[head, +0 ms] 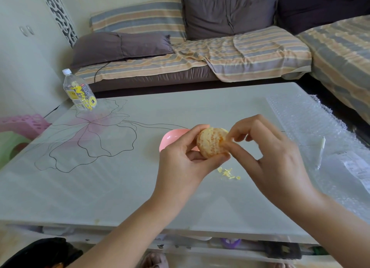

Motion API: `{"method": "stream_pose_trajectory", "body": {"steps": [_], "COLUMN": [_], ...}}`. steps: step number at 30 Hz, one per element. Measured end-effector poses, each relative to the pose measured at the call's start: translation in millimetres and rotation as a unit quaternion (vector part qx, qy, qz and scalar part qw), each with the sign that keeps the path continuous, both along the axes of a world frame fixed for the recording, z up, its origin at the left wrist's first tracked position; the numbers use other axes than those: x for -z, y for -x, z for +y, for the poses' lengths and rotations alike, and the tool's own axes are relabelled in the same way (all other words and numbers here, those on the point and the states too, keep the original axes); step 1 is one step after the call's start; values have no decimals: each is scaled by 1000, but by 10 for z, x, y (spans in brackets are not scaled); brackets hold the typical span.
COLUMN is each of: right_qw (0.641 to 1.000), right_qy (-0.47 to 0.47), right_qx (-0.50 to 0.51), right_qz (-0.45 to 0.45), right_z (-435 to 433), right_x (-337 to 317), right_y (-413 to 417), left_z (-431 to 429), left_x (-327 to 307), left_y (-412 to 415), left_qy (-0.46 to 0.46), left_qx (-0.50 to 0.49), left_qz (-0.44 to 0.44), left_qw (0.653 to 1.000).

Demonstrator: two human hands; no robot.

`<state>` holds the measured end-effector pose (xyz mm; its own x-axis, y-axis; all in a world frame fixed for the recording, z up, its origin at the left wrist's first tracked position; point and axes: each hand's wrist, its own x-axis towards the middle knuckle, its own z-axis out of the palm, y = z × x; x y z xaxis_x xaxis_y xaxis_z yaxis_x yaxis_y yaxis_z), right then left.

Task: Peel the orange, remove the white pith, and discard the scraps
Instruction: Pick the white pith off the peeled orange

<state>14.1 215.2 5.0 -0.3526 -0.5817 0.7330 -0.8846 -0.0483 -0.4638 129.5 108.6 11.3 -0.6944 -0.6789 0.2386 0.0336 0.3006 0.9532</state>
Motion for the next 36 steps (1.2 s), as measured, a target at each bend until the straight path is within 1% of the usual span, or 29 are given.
{"method": "stream_pose_trajectory", "body": {"steps": [7,11,16,18,21,26,29,32,36], "right_qw": [999,996,989,988,991,996,994,994,997], "right_qy": [11,1,-12,-28,-53,-60,-62,-60,-37], "right_qx": [20,58,100,111,101,55,34,0,-45], "right_qz": [39,69,110,102,71,-45,-83,-87,-45], "right_z": [30,15,-30,-43,-53,-45,-23,19,53], "right_x": [6,15,16,11,17,14,27,21,-26], "right_y": [40,-12,-89,-84,-62,6,102,150,112], "left_z": [-31,-38,-30,-24,-20,-50,-99,-150,-209], "left_x": [15,19,31,37,47,56,56,81,99], "left_y": [-24,-33,-32,-28,-22,-36,-58,-90,-116], "left_qy": [63,109,138,132,116,83,35,-16,-50], "left_qx": [-25,-29,-15,-13,-10,6,16,45,64], "left_qz": [-27,-58,-80,-84,-84,-69,-52,-46,-43], "left_qw": [997,992,987,988,990,994,998,998,996]}}
